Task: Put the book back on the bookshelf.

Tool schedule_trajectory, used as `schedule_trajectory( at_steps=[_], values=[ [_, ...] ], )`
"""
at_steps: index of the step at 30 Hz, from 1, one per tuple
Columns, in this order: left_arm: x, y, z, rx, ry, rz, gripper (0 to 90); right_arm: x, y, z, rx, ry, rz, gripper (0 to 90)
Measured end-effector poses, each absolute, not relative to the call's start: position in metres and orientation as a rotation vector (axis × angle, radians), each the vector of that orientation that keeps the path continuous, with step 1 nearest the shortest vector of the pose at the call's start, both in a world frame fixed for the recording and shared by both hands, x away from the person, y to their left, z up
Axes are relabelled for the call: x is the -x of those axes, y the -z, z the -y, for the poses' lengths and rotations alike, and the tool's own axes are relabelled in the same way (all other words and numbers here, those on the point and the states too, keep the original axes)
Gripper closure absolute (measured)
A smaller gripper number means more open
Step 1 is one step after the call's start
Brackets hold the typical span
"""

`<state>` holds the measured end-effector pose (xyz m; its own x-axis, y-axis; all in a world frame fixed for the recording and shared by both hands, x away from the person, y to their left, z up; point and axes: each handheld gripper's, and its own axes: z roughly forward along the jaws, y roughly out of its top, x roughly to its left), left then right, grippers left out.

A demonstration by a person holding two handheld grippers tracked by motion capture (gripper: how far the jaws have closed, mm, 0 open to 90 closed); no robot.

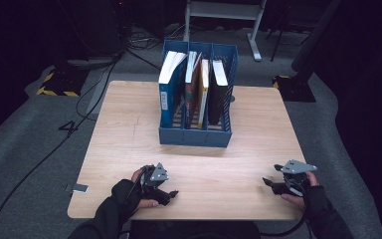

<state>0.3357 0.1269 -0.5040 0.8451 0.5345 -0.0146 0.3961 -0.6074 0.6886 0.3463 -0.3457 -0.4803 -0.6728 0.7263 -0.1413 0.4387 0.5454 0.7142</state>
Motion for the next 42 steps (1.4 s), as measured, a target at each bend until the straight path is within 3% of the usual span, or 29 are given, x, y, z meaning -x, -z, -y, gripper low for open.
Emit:
schedule_trajectory(
  at_steps=[11, 17, 42],
  values=[
    [-0.336, 0.504, -0.127, -2.298, -0.249, -0.675, 15.3, -0.329, 0.503, 0.391, -1.142, -1.033, -2.296, 28.1],
    [-0.336, 0.504, -0.127, -2.298, -0.25, -0.676, 15.3, -0.328, 0.504, 0.393, -1.17, -1.019, -2.285, 23.1],
    [-0.335, 0.504, -0.127, -2.3, -0.254, -0.679, 15.3, -0.329, 0.504, 0.393, -1.174, -1.019, -2.283, 22.5]
  ],
)
